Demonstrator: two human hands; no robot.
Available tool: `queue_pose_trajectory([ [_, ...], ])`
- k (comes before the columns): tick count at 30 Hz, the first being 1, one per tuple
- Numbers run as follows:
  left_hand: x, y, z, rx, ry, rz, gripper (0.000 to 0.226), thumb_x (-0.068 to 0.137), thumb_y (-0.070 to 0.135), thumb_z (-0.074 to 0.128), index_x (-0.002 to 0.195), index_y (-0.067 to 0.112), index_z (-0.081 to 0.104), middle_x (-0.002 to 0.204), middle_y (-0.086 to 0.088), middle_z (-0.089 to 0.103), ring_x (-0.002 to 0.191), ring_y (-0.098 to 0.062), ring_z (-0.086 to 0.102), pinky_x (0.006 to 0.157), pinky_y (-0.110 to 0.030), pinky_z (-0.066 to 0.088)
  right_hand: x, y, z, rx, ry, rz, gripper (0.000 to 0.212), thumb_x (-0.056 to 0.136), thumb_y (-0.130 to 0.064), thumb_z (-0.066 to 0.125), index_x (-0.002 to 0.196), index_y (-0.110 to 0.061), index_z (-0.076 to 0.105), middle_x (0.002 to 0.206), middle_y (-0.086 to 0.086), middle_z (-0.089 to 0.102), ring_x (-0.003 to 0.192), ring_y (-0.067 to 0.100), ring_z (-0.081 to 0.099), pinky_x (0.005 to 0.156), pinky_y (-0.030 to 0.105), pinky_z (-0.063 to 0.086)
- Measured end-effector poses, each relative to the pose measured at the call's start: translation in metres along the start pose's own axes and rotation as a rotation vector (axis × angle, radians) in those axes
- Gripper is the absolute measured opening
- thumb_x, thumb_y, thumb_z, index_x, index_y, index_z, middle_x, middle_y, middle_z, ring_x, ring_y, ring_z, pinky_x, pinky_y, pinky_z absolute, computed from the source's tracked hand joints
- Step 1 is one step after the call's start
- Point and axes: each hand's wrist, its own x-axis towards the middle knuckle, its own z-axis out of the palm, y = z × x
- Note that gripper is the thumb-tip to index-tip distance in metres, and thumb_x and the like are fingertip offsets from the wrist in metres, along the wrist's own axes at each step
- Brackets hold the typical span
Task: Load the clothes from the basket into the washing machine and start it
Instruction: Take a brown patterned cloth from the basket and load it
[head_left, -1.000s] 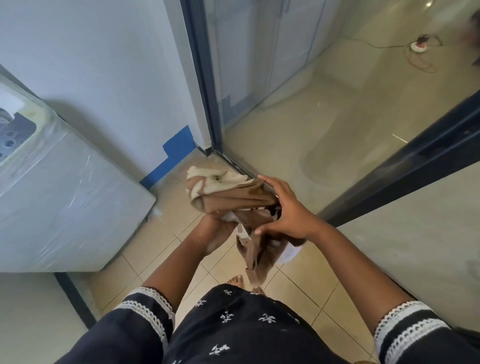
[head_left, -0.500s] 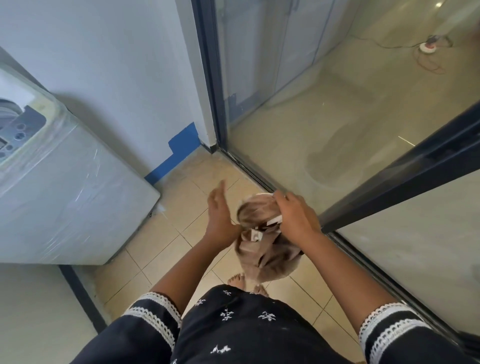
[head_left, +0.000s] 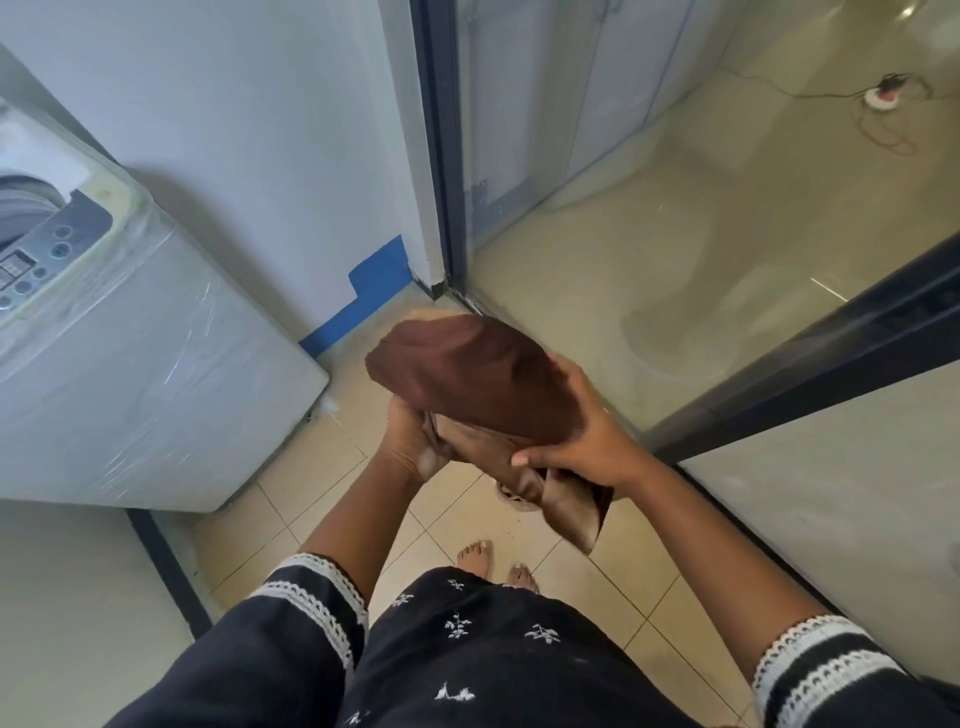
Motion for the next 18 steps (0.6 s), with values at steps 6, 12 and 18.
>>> queue_pose_trajectory([
  [6,0.006,-0.020,0.010,0.426,0.029,0.066,0.028,0.102,0.032,0.046,0.117,0.014,0.061,0.100,-0.002,0.073,0.099,-0.022,0.066,0.077,-0.034,0.057,0.000,0.017,0.022,0.019,-0.064,0.170,0.072,0.075,-0.032,0.084,0.136,-0.016,0.050,0.114,-0.013,0.060,0.110,0.011,0.062,0.088,0.013,0.045],
  [12,0.014,-0.035,-0.029,1.394,0.012,0.596,0.116,0.070,0.034,0.087,0.154,0.034,0.007,0.163,0.001,0.002,0.148,-0.021,0.012,0.114,-0.035,0.024,0.004,0.003,-0.003,-0.846,0.116,0.212,0.070,0.077,-0.015,0.073,0.134,-0.017,0.031,0.122,0.012,0.056,0.107,0.031,0.057,0.081,0.040,0.048],
  [18,0.011,-0.055,0.004,1.111,-0.272,0.408,0.083,0.076,0.016,0.081,0.145,0.015,0.035,0.135,0.008,0.048,0.124,-0.004,0.053,0.097,-0.027,0.052,0.005,-0.064,0.016,-0.510,0.101,-0.153,0.077,0.077,-0.020,0.073,0.136,-0.037,0.027,0.129,0.002,0.036,0.111,0.022,0.049,0.075,0.033,0.050],
])
